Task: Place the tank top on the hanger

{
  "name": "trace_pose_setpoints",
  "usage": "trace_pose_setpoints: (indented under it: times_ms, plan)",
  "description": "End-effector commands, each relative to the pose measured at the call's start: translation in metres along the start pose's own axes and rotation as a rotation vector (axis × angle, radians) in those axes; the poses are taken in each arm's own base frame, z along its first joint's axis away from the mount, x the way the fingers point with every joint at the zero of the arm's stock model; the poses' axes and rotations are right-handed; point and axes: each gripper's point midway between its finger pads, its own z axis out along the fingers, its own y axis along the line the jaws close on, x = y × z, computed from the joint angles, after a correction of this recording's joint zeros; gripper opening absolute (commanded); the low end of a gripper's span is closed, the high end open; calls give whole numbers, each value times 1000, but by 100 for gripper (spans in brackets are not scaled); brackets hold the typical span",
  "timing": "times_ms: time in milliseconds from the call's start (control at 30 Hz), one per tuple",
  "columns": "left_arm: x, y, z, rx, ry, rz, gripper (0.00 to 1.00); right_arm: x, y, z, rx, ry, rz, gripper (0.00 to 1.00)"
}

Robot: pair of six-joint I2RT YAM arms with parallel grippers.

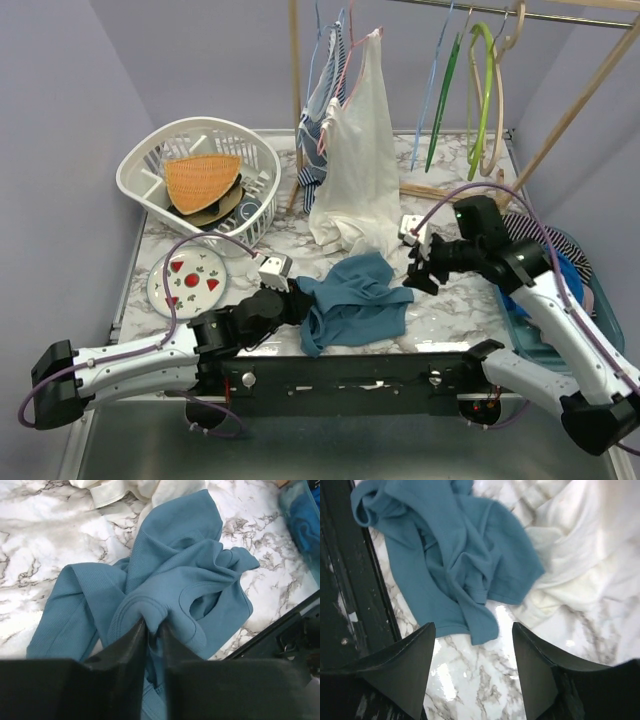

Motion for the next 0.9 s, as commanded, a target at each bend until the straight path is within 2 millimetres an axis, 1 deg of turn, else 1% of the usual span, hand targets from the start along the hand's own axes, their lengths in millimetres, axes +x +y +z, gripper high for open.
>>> trace_pose_setpoints:
  times_ms: [0, 33, 67, 100, 133, 167, 200, 233, 267, 300, 333, 367, 400, 433, 467, 500, 533, 567, 600, 633, 733, 767, 800, 833, 867]
  plan:
    - [-32, -39, -5, 155, -46, -27, 62, -55, 0, -79, 136, -171, -75, 74]
    - [-35, -40, -7, 157, -36, 4, 69, -66, 3, -94, 162, -211, -83, 76]
    - [-45, -48, -14, 175, -19, 47, 79, -72, 7, -105, 176, -228, -79, 76]
    - [-51, -49, -18, 175, -17, 111, 83, -90, 5, -128, 226, -274, -94, 77]
    - [-56, -51, -22, 182, -9, 163, 86, -98, 7, -139, 244, -297, -94, 77]
    - [-69, -56, -31, 181, -1, 206, 91, -105, 4, -148, 268, -314, -78, 77]
    - [-72, -56, -33, 175, 12, 246, 92, -114, 0, -159, 306, -338, -29, 79]
    - [-76, -55, -36, 168, 16, 317, 93, -129, -7, -180, 383, -370, -23, 80]
    - [-75, -51, -38, 152, 44, 362, 95, -140, -21, -191, 442, -391, -2, 83]
    - [-83, -53, -40, 148, 35, 393, 95, -145, -32, -201, 498, -414, 97, 87]
    - [-85, -50, -39, 137, 38, 440, 95, -156, -43, -225, 599, -445, 116, 88]
    - [-86, -47, -39, 121, 38, 465, 96, -163, -53, -236, 655, -470, 147, 92]
    - [-83, -43, -36, 110, 45, 490, 96, -164, -70, -238, 687, -479, 239, 93]
    - [-82, -40, -34, 94, 43, 505, 96, -166, -83, -250, 757, -489, 277, 94]
    - [-81, -37, -31, 90, 38, 533, 97, -175, -91, -262, 801, -522, 293, 94]
    - [-74, -30, -28, 75, 51, 555, 97, -175, -109, -263, 834, -535, 376, 95]
    - [-70, -26, -26, 68, 56, 570, 97, -170, -124, -269, 901, -528, 423, 95]
    - [-71, -22, -23, 49, 49, 584, 97, -173, -132, -278, 946, -545, 441, 95]
    - [-67, -18, -21, 35, 61, 595, 97, -171, -141, -282, 984, -558, 495, 95]
    - [-67, -18, -21, 30, 68, 600, 97, -163, -159, -282, 1035, -542, 554, 95]
    - [-66, -14, -23, 18, 74, 608, 99, -161, -178, -295, 1108, -552, 599, 94]
    - [-66, -15, -24, 24, 72, 608, 99, -156, -190, -289, 1109, -529, 623, 94]
    - [-67, -13, -25, 22, 69, 607, 99, -156, -195, -296, 1128, -542, 635, 92]
    - [-68, -14, -26, 24, 64, 603, 99, -153, -200, -297, 1136, -535, 645, 91]
    - [-69, -14, -27, 25, 58, 601, 99, -148, -212, -291, 1134, -515, 661, 89]
